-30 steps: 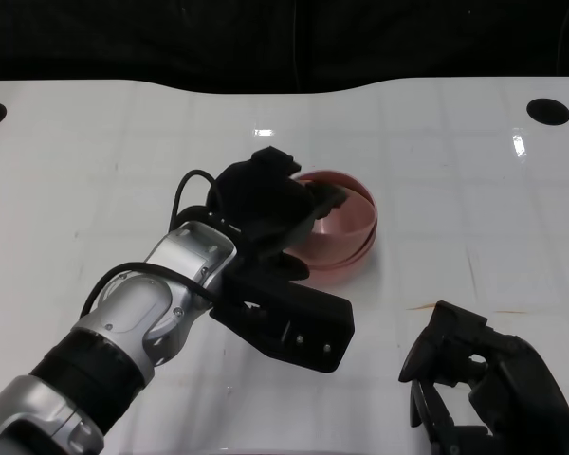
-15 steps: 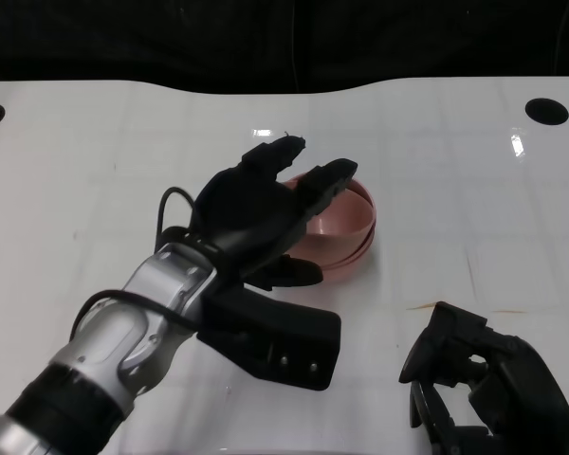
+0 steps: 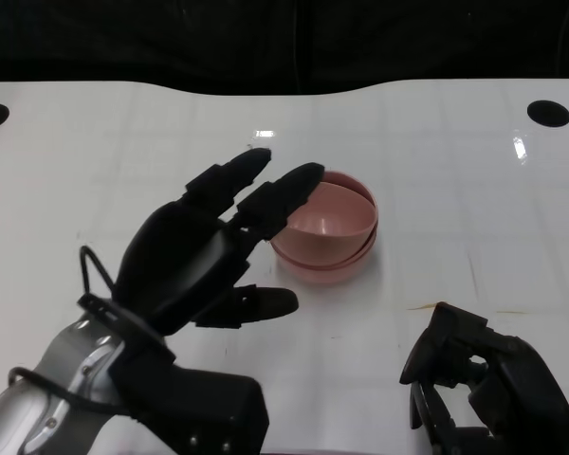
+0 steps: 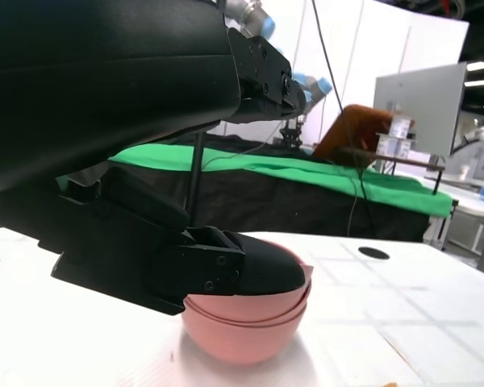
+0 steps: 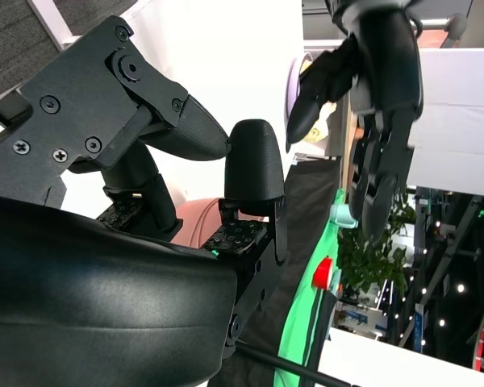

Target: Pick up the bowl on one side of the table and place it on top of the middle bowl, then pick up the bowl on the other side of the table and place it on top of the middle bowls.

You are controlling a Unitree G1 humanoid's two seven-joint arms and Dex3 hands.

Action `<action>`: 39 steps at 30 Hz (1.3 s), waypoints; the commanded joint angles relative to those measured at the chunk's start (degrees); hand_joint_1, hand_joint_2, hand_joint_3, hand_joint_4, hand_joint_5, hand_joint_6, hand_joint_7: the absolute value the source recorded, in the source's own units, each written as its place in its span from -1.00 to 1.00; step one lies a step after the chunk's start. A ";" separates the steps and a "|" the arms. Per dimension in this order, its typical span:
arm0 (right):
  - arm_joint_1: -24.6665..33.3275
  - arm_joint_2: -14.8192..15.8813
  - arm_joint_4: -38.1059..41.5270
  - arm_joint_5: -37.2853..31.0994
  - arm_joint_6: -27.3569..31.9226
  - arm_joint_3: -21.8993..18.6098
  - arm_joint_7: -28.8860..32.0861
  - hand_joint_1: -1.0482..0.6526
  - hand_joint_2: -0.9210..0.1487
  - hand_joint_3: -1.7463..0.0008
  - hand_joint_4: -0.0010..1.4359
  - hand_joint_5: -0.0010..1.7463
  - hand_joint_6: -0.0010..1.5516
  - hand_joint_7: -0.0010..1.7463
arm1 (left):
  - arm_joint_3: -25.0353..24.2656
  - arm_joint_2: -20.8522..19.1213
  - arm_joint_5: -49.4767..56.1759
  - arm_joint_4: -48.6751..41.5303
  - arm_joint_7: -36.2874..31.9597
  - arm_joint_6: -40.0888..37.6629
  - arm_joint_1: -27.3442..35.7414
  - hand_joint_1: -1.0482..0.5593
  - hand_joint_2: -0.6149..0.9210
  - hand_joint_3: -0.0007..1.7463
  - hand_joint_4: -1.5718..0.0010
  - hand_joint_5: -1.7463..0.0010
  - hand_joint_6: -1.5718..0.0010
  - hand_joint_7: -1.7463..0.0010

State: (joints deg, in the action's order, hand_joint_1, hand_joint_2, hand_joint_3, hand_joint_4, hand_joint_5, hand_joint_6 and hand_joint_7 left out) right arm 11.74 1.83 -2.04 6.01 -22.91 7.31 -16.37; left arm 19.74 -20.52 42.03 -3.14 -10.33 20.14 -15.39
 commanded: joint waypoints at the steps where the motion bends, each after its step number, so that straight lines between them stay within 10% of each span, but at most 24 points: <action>1: 0.57 0.46 -0.30 0.32 -0.21 -0.09 -0.16 0.01 0.00 -0.59 0.13 1.00 -0.06 0.81 | -3.39 -2.60 -3.94 2.76 -0.76 4.26 4.35 -0.40 1.00 -0.64 0.71 0.78 0.68 0.90; 5: 1.16 0.47 -0.71 0.21 0.10 0.12 -0.21 0.00 0.01 -0.60 0.15 1.00 -0.04 0.80 | -7.02 -3.43 -8.72 2.86 -2.76 11.72 10.33 -0.27 1.00 -0.69 0.83 0.25 0.54 0.85; 10: 1.19 0.57 -1.08 0.85 0.94 -0.03 -0.49 0.02 0.01 -0.60 0.17 1.00 -0.02 0.76 | -10.92 -1.06 -13.87 -1.75 -8.59 23.50 15.56 -0.09 1.00 -0.76 0.52 -0.23 0.21 0.49; 18: 0.49 0.70 -1.13 0.16 1.54 -0.24 -0.17 0.04 -0.02 -0.58 0.17 1.00 -0.01 0.73 | -13.09 4.49 -27.41 -6.65 -6.37 31.01 21.67 0.04 0.99 -0.78 0.06 -0.36 -0.06 0.10; 24: -0.34 0.82 -0.42 -0.66 1.77 -0.62 0.42 0.06 -0.07 -0.56 0.14 1.00 0.00 0.71 | -12.54 6.86 -38.93 -7.12 2.08 28.86 24.05 0.19 0.49 0.30 -0.05 -0.79 -0.12 -0.36; 39: -3.21 0.98 4.69 0.31 -0.33 -2.23 -0.42 0.07 -0.06 -0.52 0.14 0.95 0.02 0.59 | -15.22 13.02 -51.79 -8.19 15.53 18.51 24.43 0.15 0.35 0.55 -0.14 -1.00 -0.05 -0.76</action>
State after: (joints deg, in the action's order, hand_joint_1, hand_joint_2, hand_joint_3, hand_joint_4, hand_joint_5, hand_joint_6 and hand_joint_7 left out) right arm 8.94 2.03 1.97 5.36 -22.11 6.07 -16.60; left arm 5.33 -7.66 -9.05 -11.06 4.31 39.45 9.15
